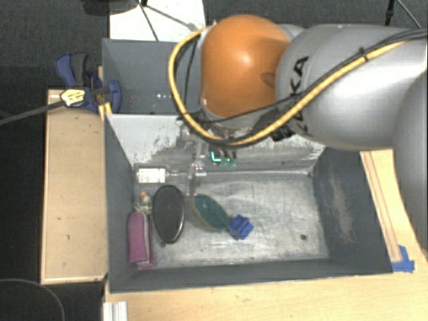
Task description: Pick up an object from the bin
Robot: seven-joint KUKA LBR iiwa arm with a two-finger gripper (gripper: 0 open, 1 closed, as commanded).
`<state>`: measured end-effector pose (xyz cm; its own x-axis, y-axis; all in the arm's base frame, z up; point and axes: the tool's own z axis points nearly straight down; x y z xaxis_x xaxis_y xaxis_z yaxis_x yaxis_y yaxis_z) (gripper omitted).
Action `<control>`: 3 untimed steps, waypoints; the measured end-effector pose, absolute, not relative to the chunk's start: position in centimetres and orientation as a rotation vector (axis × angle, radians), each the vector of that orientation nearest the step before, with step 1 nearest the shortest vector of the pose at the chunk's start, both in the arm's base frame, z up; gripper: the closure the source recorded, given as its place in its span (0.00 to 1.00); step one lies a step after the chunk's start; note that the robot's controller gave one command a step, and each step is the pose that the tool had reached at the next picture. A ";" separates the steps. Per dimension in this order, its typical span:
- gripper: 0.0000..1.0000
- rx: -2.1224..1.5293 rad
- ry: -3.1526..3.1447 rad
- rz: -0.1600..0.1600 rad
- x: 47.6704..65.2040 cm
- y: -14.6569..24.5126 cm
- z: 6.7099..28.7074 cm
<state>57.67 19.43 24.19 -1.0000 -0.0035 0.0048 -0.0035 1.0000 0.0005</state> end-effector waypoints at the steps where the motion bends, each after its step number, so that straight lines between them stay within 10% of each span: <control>1: 0.00 0.419 -3.114 -0.001 56.3 14.7 7.2; 2: 1.00 0.411 -3.121 -0.002 56.4 14.8 7.5; 3: 1.00 0.844 -3.037 0.000 55.5 14.8 24.4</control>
Offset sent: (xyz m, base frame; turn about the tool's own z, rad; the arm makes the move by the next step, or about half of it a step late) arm -0.0143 -0.0459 -0.1686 -0.2661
